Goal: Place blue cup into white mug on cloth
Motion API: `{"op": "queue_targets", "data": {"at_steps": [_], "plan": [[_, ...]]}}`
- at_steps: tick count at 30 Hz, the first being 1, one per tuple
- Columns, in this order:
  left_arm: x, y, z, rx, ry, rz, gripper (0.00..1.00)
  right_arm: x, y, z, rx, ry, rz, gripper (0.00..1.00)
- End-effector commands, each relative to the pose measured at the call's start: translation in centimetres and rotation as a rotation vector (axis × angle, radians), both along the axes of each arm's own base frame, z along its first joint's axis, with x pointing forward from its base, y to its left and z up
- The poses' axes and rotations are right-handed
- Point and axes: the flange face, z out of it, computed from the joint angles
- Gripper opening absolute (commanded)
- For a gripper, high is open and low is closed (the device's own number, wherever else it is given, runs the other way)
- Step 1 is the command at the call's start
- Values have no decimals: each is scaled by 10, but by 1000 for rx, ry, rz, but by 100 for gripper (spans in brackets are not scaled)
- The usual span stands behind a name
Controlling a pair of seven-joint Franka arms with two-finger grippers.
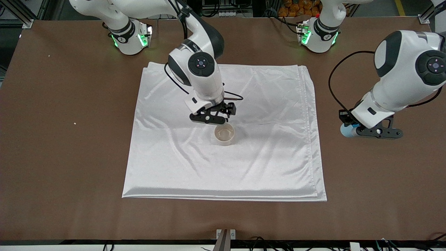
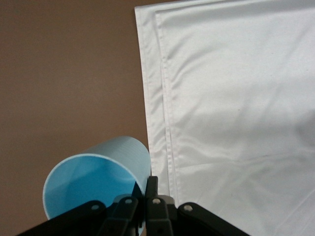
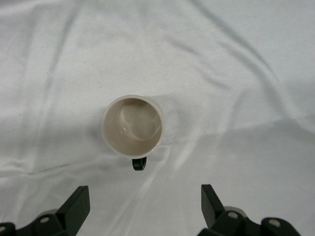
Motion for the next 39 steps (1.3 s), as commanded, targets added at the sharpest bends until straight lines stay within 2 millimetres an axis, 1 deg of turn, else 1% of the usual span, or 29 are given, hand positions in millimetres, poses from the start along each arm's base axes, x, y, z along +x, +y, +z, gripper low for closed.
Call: {"op": "queue_targets", "data": {"at_steps": [1,3,5,7,9,11,13,15,18,21,25,28,30,33,36,39], "plan": [[3,-33,0,23,-7,-9,0,3,-36,46,-20,-5,-43,100],[0,-49,-5,24,-1,-30,0,8,-51,61,-22,-5,-60,100],[-6,-72,-9,25,6,-52,0,14,-70,80,-19,-12,-54,100],[-6,-83,-14,24,4,-43,0,20,-92,96,-24,-13,-24,100],[-4,-95,-13,19,-10,-35,0,20,-110,114,-30,-11,15,100],[-6,-118,-14,15,-14,-31,0,19,-131,133,-41,-1,30,100],[-8,-138,-22,18,-6,-16,0,17,-155,152,-53,16,28,100],[-9,-157,-27,17,-7,6,0,15,-178,167,-65,33,26,100],[-11,-190,-34,12,-8,34,0,17,-225,188,-77,59,61,100],[-14,-223,-46,10,-6,86,0,23,-270,199,-80,79,116,100],[-20,-263,-59,8,-7,129,0,30,-318,210,-70,68,166,100],[-27,-289,-63,4,-14,151,0,37,-351,212,-65,65,186,100],[-30,-302,-63,-2,-19,159,0,41,-369,211,-63,65,197,100],[-35,-329,-69,-13,-29,169,0,47,-395,210,-59,59,203,100],[-37,-353,-83,-19,-32,195,0,54,-422,206,-54,53,207,100],[-35,-372,-90,-49,-52,201,0,59,-436,198,-53,35,197,100]]}}
